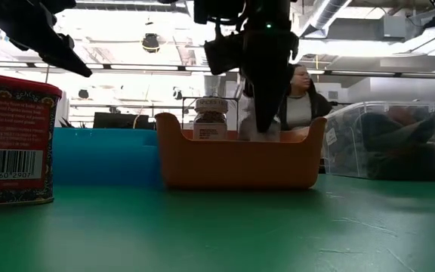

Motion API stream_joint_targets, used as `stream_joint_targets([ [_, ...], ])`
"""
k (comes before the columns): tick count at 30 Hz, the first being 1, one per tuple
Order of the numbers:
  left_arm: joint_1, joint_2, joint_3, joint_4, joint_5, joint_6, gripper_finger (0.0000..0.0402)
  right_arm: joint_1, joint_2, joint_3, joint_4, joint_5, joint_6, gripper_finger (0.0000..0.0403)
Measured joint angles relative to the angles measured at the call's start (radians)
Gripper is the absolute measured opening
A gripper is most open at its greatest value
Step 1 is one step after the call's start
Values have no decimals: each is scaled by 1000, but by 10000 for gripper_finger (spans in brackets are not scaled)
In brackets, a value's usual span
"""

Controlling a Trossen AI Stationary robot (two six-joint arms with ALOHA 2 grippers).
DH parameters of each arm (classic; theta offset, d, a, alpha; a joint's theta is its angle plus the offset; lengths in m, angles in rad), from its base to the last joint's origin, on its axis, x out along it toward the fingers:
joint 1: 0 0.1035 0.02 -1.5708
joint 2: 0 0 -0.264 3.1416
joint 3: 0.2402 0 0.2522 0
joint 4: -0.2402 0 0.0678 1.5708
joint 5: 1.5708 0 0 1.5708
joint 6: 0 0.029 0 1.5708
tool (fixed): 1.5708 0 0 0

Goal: Sort spices by type
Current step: Put the top right black seasoning bottle into the blue bin

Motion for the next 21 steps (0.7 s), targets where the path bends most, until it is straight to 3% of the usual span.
stream_joint_targets([
  [7,0,0,0,4,0,1,245,-4,-46,1,12,0,2,321],
  [11,0,0,0,9,0,3,245,-3,-81,38,-81,9,46,322],
  [16,0,0,0,8,0,-7,245,42,-144,56,-247,57,189,322],
  [21,0,0,0,9,4,-11,245,158,-169,46,-340,55,384,321],
])
